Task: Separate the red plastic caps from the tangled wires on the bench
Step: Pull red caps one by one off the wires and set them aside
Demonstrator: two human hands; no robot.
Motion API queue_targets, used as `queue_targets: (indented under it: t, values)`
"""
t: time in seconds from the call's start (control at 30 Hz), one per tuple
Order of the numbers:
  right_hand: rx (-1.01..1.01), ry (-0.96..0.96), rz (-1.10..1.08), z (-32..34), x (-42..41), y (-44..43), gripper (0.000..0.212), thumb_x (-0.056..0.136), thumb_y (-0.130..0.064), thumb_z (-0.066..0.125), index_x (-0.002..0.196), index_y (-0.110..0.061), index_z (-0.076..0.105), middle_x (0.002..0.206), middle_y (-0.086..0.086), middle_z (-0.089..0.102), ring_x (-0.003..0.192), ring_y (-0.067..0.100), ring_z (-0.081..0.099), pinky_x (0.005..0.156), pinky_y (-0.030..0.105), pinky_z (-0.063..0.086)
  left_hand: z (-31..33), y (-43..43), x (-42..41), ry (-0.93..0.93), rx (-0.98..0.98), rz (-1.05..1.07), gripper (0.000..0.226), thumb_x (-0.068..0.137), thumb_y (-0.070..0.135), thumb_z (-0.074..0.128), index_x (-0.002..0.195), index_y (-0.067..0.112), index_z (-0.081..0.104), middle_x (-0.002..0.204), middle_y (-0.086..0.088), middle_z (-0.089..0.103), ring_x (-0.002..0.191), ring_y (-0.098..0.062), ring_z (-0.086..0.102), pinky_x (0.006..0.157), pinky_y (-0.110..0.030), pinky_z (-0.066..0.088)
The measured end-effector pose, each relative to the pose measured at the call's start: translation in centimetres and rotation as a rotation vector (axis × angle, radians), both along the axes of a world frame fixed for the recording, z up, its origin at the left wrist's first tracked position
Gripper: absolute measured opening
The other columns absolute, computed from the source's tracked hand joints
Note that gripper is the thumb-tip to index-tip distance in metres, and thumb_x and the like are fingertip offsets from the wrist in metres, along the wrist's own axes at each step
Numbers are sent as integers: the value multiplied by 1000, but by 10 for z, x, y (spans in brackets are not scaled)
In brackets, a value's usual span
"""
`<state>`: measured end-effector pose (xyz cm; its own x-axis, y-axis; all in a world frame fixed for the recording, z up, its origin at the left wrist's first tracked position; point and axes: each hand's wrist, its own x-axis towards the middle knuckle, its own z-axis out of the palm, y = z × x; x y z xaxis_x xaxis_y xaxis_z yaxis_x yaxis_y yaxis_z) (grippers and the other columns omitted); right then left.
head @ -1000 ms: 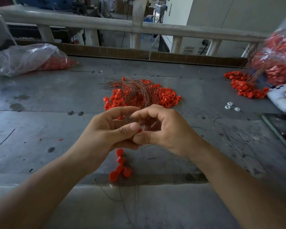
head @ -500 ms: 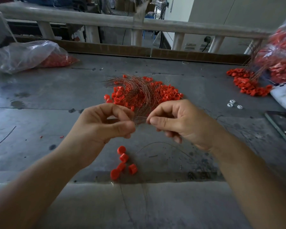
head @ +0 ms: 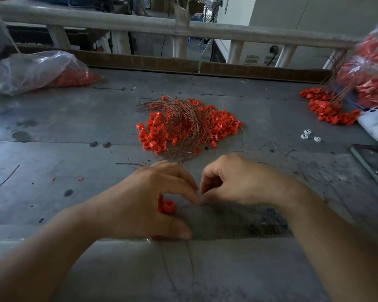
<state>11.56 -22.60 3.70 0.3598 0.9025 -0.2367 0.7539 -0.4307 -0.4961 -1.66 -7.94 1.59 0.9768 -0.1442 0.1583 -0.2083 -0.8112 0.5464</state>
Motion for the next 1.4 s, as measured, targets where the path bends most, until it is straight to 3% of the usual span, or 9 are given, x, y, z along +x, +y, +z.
queue_targets:
  t: [0.2,0.37,0.6,0.73,0.97,1.13,1.27,1.33,1.4]
  values:
    - [14,-14,-5,0,-1,0,11,74,-33,73,71,-29,63,68,-16,60,62,-6,54,54,8,42,-3,0,-1,109,45,-85,49,57,57,72,101,58,51,116,35,41,116,14,29,85,0,28]
    - [43,-3,-23,1,2,0,14,73,-28,75,69,-29,61,67,-17,60,63,-11,54,55,3,40,-11,-6,2,45,100,32,9,71,32,75,74,30,67,107,33,41,96,17,42,75,3,28]
    - [197,-59,-70,1,5,-2,19,72,-35,73,79,-36,56,86,-19,55,77,-10,50,65,3,39,-11,-11,3,7,183,170,23,74,31,69,63,34,49,92,22,45,75,10,46,61,-8,37]
    - [119,-17,10,-1,1,1,60,68,-54,67,121,-32,51,115,-23,43,105,-5,39,83,12,31,-10,-10,4,-42,199,273,17,73,22,69,67,27,54,77,16,48,64,0,44,56,-13,35]
    - [69,2,49,-2,-2,2,73,59,-69,51,121,-30,53,97,-26,45,91,-8,46,72,5,35,-6,-6,4,-2,151,245,20,70,39,70,78,39,51,80,22,47,73,3,47,60,-10,38]
    - [179,-35,10,-1,0,1,55,69,-59,54,113,-27,60,100,-23,50,92,-9,47,75,3,34,5,5,1,247,-9,154,26,64,42,67,83,55,54,104,28,51,99,10,47,81,-9,40]
    - [382,-53,-81,0,5,-2,20,79,-38,64,95,-26,66,84,-27,54,85,-19,50,74,-6,32,4,21,5,-29,-285,484,40,68,2,61,69,42,66,87,15,64,78,3,59,67,-15,47]
    - [502,-43,-150,2,8,-2,4,80,-30,66,84,-29,67,79,-24,59,87,-11,54,72,-1,39,-2,28,13,-167,-173,670,44,75,-8,58,76,36,65,80,19,59,68,1,55,62,-12,40]
    - [625,-21,-221,5,11,-3,12,81,-24,67,74,-34,64,75,-19,63,79,-1,60,66,9,47,-9,36,23,-202,-54,771,32,80,-4,57,96,21,68,88,11,57,74,-2,52,69,-15,36]
